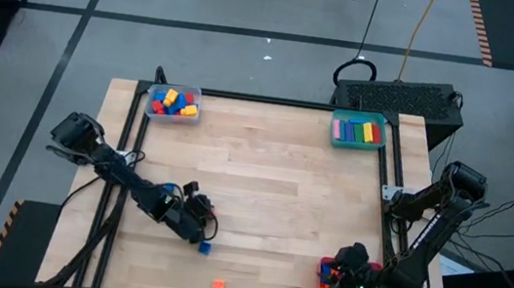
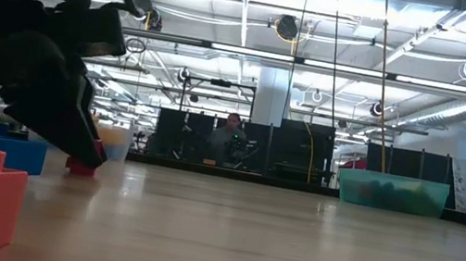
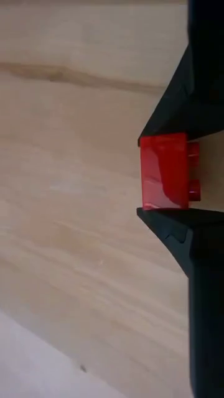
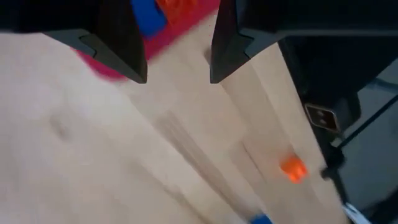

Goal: Sort blocks by size
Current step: Put the small red game piece into the red bin

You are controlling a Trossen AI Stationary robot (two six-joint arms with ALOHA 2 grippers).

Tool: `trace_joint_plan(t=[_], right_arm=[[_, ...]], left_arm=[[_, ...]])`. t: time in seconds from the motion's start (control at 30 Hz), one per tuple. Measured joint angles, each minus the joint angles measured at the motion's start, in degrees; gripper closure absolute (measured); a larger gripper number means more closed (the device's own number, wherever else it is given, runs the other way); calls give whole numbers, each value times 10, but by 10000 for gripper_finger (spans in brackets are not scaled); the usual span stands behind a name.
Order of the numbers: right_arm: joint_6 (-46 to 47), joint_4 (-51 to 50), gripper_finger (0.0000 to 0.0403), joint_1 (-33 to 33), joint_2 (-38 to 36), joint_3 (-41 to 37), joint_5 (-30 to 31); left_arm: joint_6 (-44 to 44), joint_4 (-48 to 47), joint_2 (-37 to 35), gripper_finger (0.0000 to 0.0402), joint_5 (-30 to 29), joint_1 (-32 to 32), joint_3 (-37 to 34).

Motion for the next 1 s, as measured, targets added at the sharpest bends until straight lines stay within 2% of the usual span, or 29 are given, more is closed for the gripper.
trace_joint_plan(t=[0.1,0.2,0.3,0.43,0.5,0.63,0.8,1.0], right_arm=[[-121,38,243,-12,2,0,56],[-374,136,242,-32,22,0,77],[-617,268,239,-59,60,0,102],[-862,428,231,-112,116,0,105],[-942,490,224,-139,139,0,103],[-1063,566,200,-189,171,0,100],[-1145,620,158,-238,196,0,48],[-1232,664,116,-275,214,0,30]], left_arm=[[31,47,-1,261,24,10,-2],[68,146,-5,261,71,24,-1],[100,251,-5,261,151,36,-1],[103,341,-5,261,239,54,0],[102,354,-5,261,268,63,1],[102,323,-5,261,295,77,15],[105,313,-5,261,317,89,30],[120,315,-5,261,326,103,41]])
